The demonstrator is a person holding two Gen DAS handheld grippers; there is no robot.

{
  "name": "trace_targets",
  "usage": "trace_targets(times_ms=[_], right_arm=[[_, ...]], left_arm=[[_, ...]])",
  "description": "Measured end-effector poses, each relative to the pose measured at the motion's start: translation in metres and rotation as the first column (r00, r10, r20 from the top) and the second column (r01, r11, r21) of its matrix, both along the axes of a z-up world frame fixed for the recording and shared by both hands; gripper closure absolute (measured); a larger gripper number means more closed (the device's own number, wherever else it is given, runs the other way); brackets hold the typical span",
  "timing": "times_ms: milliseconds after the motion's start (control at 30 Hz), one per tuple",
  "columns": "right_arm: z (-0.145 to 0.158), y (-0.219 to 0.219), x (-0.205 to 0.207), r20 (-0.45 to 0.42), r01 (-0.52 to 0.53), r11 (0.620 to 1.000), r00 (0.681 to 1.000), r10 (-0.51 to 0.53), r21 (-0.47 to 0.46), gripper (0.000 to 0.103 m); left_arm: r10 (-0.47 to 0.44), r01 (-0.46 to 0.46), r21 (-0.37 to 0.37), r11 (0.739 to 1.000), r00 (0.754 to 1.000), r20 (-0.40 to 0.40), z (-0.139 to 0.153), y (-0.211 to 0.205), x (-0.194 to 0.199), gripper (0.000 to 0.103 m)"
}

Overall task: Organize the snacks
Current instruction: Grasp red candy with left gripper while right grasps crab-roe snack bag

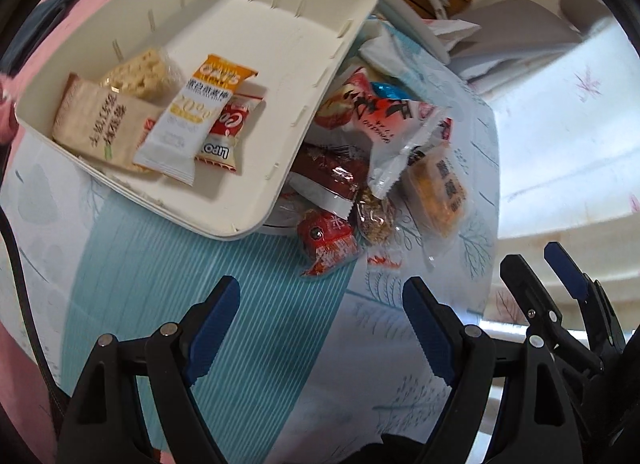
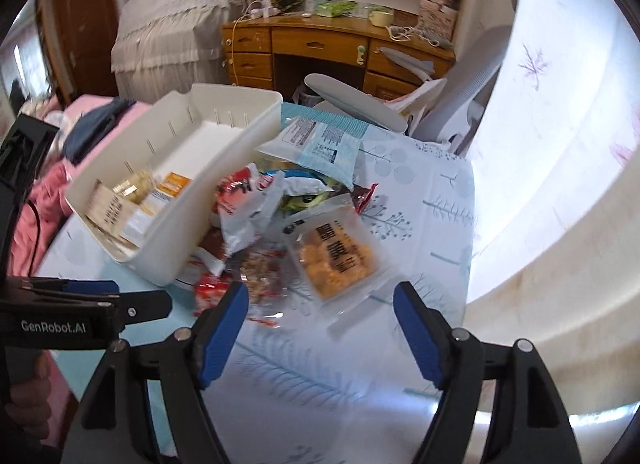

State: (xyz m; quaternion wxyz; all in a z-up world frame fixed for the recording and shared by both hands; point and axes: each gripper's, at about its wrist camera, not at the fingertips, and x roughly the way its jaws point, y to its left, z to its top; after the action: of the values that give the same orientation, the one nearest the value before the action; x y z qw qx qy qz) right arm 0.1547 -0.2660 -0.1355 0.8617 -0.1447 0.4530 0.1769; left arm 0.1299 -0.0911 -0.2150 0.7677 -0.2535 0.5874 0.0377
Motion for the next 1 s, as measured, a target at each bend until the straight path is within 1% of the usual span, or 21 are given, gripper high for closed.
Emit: trace_targets(times_ms=[133,233,333,400,467,567,667,733,767,867,900,967,1000], right_arm=[[-0.018,0.002,0.014,0.022,-0.064,0.997,0.998,0.065,-0.043,0.027],[-0.031,0.003,0.025,0.027,-0.094,0.994,0.995,0.095,-0.048,0.025],[-0.048,0.005,0.038,0.013,-0.125,0.99,0.992,0.126,-0.058,0.021],[-0.06,0.007,0.045,0.008,-0.151,0.986,0.988,0.152,-0.073,0.018],[-0.071,0.009,0.051,-0.003,-0.16,0.984,0.987,0.161,-0.082,0.017],[-0.084,0.011,0.056,-0.031,-0.167,0.984,0.986,0.165,-0.069,0.017],[-0.094,0.015,0.059,-0.009,-0.169,0.98,0.986,0.169,-0.103,0.017],[-0.099,0.018,0.061,0.006,-0.174,0.978,0.984,0.176,-0.117,0.017],[-0.102,0.021,0.061,0.012,-0.183,0.974,0.982,0.187,-0.136,0.017],[-0.107,0.024,0.06,0.039,-0.196,0.968,0.978,0.204,-0.159,0.016],[-0.108,0.024,0.06,0.041,-0.199,0.967,0.977,0.208,-0.159,0.014],[-0.11,0.024,0.063,0.051,-0.2,0.966,0.976,0.211,-0.164,0.013],[-0.111,0.024,0.065,0.056,-0.199,0.967,0.976,0.21,-0.162,0.013]], left_arm=[[0.06,-0.06,0.019,0.998,0.998,-0.01,-0.017,-0.001,0.009,0.021],[0.106,-0.106,0.021,0.994,0.994,-0.018,-0.027,0.003,0.016,0.021],[0.145,-0.145,0.015,0.989,0.989,-0.023,-0.035,0.006,0.02,0.021],[0.158,-0.157,0.018,0.987,0.987,-0.031,-0.04,0.006,0.024,0.021],[0.165,-0.164,0.015,0.986,0.985,-0.045,-0.047,0.006,0.027,0.021],[0.171,-0.17,0.014,0.985,0.983,-0.064,-0.054,0.003,0.029,0.021],[0.168,-0.168,0.016,0.986,0.983,-0.078,-0.06,0.001,0.032,0.022],[0.17,-0.169,0.024,0.985,0.981,-0.093,-0.064,-0.001,0.035,0.029],[0.17,-0.169,0.02,0.985,0.98,-0.1,-0.067,-0.003,0.037,0.03],[0.173,-0.173,0.003,0.985,0.981,-0.09,-0.07,-0.006,0.04,0.033],[0.171,-0.172,0.003,0.985,0.981,-0.086,-0.071,-0.007,0.04,0.036],[0.167,-0.168,-0.009,0.986,0.983,-0.072,-0.071,-0.011,0.042,0.041],[0.165,-0.166,-0.017,0.986,0.984,-0.063,-0.071,-0.012,0.043,0.046]])
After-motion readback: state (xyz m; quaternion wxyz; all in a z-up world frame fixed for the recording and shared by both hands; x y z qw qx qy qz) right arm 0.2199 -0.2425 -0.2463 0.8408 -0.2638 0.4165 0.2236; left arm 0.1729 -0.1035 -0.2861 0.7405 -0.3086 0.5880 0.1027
